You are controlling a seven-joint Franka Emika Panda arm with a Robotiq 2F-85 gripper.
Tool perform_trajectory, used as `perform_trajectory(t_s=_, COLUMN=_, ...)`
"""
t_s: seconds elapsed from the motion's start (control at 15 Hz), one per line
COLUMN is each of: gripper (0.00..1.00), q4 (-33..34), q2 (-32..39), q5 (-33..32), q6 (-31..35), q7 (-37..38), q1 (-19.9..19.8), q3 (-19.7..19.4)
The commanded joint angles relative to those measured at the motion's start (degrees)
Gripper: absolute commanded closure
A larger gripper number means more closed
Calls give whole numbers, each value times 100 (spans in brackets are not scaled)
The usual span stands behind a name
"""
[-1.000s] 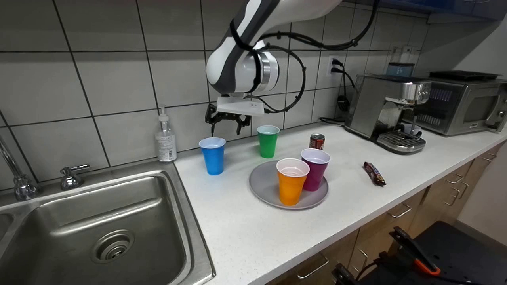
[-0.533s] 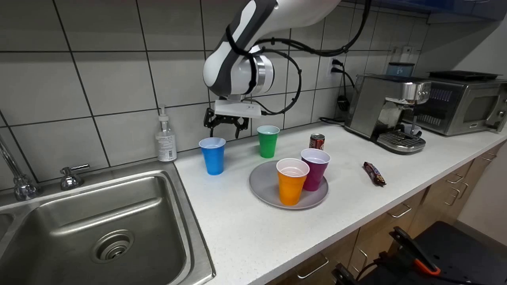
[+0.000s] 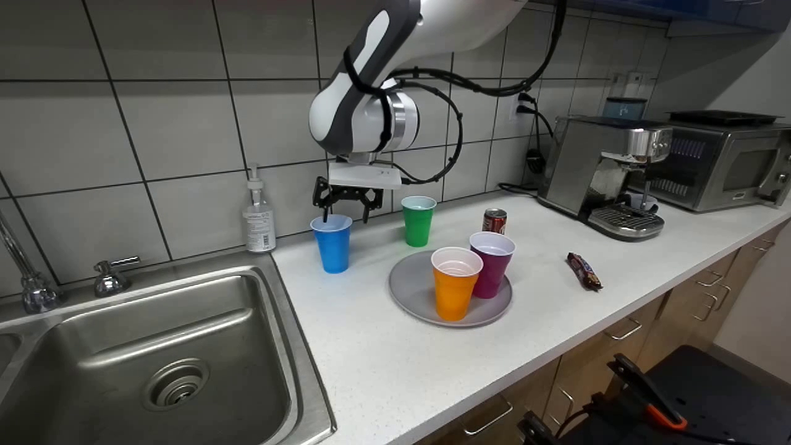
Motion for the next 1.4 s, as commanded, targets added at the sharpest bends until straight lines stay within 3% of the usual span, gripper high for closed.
perform_trajectory(t_s=0.0, gripper=0, q4=290, q2=173, q5=-108, q6=-290, q7=243, q1=107, q3=-112)
perform_trajectory(t_s=0.47, gripper=0, q4=254, q2=153, q5=-64, q6=-339, q7=173, q1=71, q3=-65)
perform_trajectory(t_s=0.53, gripper=25, q4=251, q2=148, q5=-57, q6=-325, q7=147, q1=59, q3=-51)
perform_trajectory(t_s=0.67, gripper=32, q4=263, q2=157, q5=-63, q6=-322, q7=149, q1=63, q3=-56)
perform_trajectory(t_s=1.2, gripper=95, q4=238, q2=142, q5=-47, q6=-330, q7=104, q1=50, q3=-18)
perform_trajectory(t_s=1.33, gripper=100, q4=211, q2=119, q5=-35, q6=-336, q7=69, q1=36, q3=9)
